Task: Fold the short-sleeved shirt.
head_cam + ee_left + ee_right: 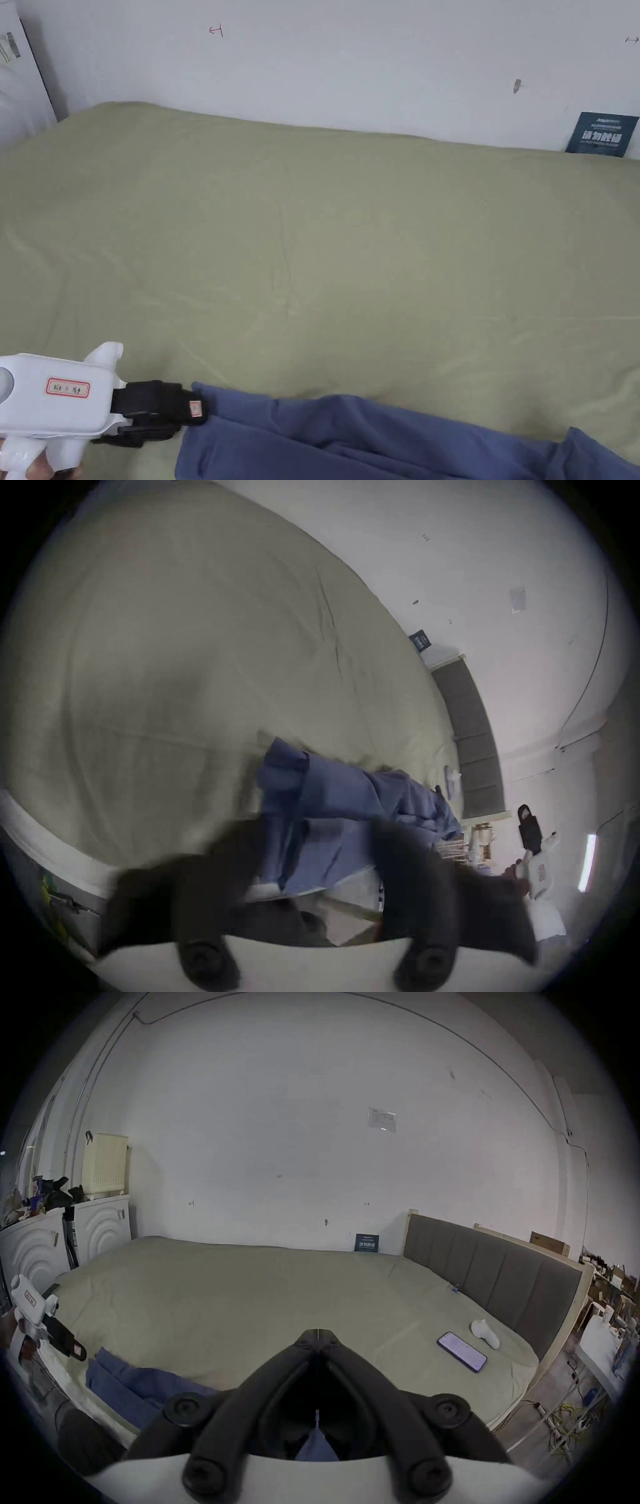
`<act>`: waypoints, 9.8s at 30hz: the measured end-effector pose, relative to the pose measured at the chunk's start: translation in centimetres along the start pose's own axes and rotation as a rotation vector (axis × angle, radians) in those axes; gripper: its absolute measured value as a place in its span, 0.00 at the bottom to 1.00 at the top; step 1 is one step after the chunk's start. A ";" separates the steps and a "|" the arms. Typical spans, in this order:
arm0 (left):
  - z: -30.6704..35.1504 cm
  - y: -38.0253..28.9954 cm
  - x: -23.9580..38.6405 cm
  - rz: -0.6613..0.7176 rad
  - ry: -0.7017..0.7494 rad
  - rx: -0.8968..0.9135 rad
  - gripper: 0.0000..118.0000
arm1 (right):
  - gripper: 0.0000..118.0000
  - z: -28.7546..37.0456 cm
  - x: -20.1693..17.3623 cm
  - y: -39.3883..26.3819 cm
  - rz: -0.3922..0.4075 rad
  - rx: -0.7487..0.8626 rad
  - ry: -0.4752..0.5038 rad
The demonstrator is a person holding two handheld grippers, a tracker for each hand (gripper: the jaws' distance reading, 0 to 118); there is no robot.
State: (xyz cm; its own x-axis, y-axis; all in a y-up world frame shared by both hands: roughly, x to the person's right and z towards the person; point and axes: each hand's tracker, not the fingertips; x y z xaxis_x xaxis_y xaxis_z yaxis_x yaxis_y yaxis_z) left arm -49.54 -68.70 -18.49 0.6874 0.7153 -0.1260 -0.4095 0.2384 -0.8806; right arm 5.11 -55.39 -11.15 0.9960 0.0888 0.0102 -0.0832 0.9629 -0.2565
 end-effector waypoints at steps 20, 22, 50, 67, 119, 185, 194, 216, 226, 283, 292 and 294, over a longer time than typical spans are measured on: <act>-3.5 0.4 -0.2 0.067 -0.060 0.008 0.07 | 0.00 0.5 0.9 -0.2 -0.021 -0.039 0.019; -1.4 0.3 -0.1 0.081 -0.085 0.040 0.07 | 0.00 0.3 1.0 0.0 -0.025 -0.035 0.029; -17.1 -8.4 25.1 -0.694 0.412 -0.104 0.51 | 0.00 2.5 6.5 -2.3 -0.139 -0.073 0.016; -18.4 -5.7 17.2 -0.213 0.100 -0.102 0.00 | 0.00 0.8 5.9 -3.5 -0.174 -0.143 0.044; -9.7 0.3 6.6 -0.082 -0.080 -0.029 0.10 | 0.00 -1.7 0.9 -1.8 -0.045 -0.199 0.115; -15.5 -7.1 17.6 -0.282 -0.099 -0.110 0.00 | 0.00 -4.9 -0.9 -7.5 -0.345 -0.535 0.623; -6.1 -2.7 11.1 -0.252 0.040 0.015 0.00 | 0.00 -18.8 -7.4 -14.5 -0.517 -0.842 0.969; -15.4 1.0 5.8 -0.117 -0.209 -0.254 0.24 | 0.00 -20.9 -1.6 -17.9 -0.838 -0.927 1.106; -2.0 8.6 1.7 -0.136 -0.076 -0.036 0.23 | 0.00 -18.4 -2.0 -10.7 -0.627 -0.786 1.055; -2.6 -7.2 34.7 -0.694 0.436 0.930 0.00 | 0.00 -4.3 0.6 8.3 -0.014 0.185 0.074; -2.9 -6.6 35.2 -0.688 0.466 0.936 0.90 | 0.99 -5.2 1.0 9.3 -0.020 0.159 0.064; -2.7 -6.7 35.2 -0.692 0.472 0.943 0.96 | 0.98 -4.7 1.1 8.7 -0.020 0.208 0.068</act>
State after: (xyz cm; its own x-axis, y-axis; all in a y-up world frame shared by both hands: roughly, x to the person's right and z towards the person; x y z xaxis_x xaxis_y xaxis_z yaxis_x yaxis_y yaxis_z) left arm -20.93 -46.91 -18.27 0.9958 -0.0040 -0.0916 -0.0130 0.9828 -0.1841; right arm 5.61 -48.09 -17.91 0.9968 0.0588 -0.0539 -0.0616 0.9968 -0.0519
